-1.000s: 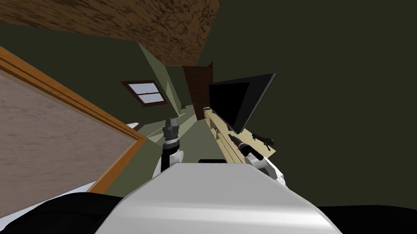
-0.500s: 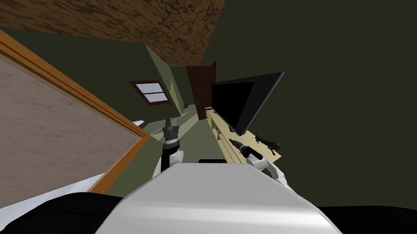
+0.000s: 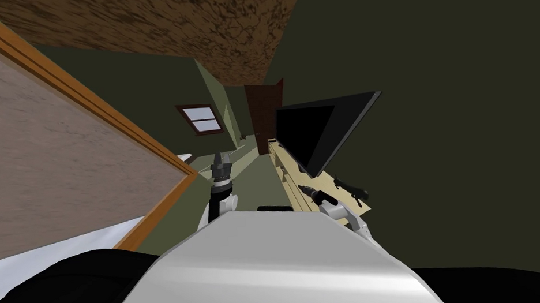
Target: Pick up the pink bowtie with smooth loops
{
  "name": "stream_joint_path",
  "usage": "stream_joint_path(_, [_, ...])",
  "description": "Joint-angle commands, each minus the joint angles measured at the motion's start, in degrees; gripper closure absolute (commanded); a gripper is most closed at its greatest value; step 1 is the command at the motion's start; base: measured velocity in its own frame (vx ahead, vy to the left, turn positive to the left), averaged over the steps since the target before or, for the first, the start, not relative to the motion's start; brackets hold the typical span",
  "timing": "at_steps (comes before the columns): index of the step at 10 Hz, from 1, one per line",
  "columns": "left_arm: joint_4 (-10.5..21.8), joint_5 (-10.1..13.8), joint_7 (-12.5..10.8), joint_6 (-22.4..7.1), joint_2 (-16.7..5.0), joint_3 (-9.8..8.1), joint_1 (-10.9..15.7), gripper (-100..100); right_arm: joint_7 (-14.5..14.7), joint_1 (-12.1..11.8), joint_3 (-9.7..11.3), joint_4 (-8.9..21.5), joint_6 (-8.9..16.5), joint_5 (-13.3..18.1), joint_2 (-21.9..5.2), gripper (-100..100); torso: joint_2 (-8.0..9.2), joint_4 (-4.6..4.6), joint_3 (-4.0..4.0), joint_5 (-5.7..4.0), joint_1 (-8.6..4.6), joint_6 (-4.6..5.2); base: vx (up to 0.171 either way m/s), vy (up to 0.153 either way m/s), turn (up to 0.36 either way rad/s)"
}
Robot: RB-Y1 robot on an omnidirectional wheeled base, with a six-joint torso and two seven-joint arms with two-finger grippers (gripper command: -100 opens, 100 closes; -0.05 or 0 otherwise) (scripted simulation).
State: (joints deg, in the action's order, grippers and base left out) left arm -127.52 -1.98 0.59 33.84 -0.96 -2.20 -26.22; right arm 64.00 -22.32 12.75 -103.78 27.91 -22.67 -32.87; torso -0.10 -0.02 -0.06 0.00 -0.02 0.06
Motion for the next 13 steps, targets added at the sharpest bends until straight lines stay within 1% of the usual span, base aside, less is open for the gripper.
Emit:
stream_joint_path(1, [0.0,0.0,0.0,0.0,0.0,0.00,0.0,0,2.9,0.7,0.8,2.4,2.2,-0.9,-1.4,-100,0.00,0.00,0.00,0.00,0.00,0.00,0.018,-0.013,0.081])
stream_joint_path(2, [0.0,0.0,0.0,0.0,0.0,0.00,0.0,0,3.5,0.7,0.8,2.4,2.2,-0.9,-1.4,-100,0.00,0.00,0.00,0.00,0.00,-0.01,0.012,-0.018,0.066])
stream_joint_path(3, [0.0,0.0,0.0,0.0,0.0,0.00,0.0,0,5.6,1.1,1.3,3.9,4.3,-1.4,-2.4,-100,0.01,0.00,0.00,-0.01,0.00,-0.01,0.013,-0.022,0.123])
stream_joint_path(4, [0.0,0.0,0.0,0.0,0.0,0.00,0.0,0,6.0,1.1,1.3,3.9,4.3,-1.4,-2.4,-100,0.00,0.00,0.00,0.00,-0.03,-0.02,0.011,-0.021,0.046])
stream_joint_path(5, [0.0,0.0,0.0,0.0,0.0,0.00,0.0,0,8.2,1.4,1.8,5.4,6.2,-1.9,-3.4,-100,0.02,0.00,0.01,-0.01,-0.01,0.01,0.014,-0.020,0.097])
stream_joint_path(6, [0.0,0.0,0.0,0.0,0.0,0.00,0.0,0,9.8,1.8,2.2,6.7,7.9,-2.4,-4.3,-100,0.01,0.00,0.01,-0.01,-0.01,-0.01,0.021,-0.029,0.146])
stream_joint_path(7, [0.0,0.0,0.0,0.0,0.0,0.00,0.0,0,10.7,1.8,2.2,6.7,8.0,-2.4,-4.3,-100,-0.02,0.00,-0.01,-0.01,-0.05,-0.01,0.019,-0.026,0.041])
stream_joint_path(9, [0.0,0.0,0.0,0.0,0.0,0.00,0.0,0,14.4,2.3,3.0,9.1,11.2,-3.2,-6.0,-100,-0.01,0.00,0.00,0.00,-0.02,-0.01,0.016,-0.022,0.103])
stream_joint_path(10, [0.0,0.0,0.0,0.0,0.0,0.00,0.0,0,14.7,2.3,3.0,9.1,11.2,-3.2,-6.0,-100,0.00,0.00,0.00,-0.01,-0.02,0.00,0.012,-0.019,0.036])
stream_joint_path(13, [0.0,0.0,0.0,0.0,0.0,0.00,0.0,0,19.3,3.0,4.0,11.7,14.9,-4.1,-8.1,-100,0.00,0.00,0.00,0.00,-0.01,0.00,0.014,-0.020,0.076])
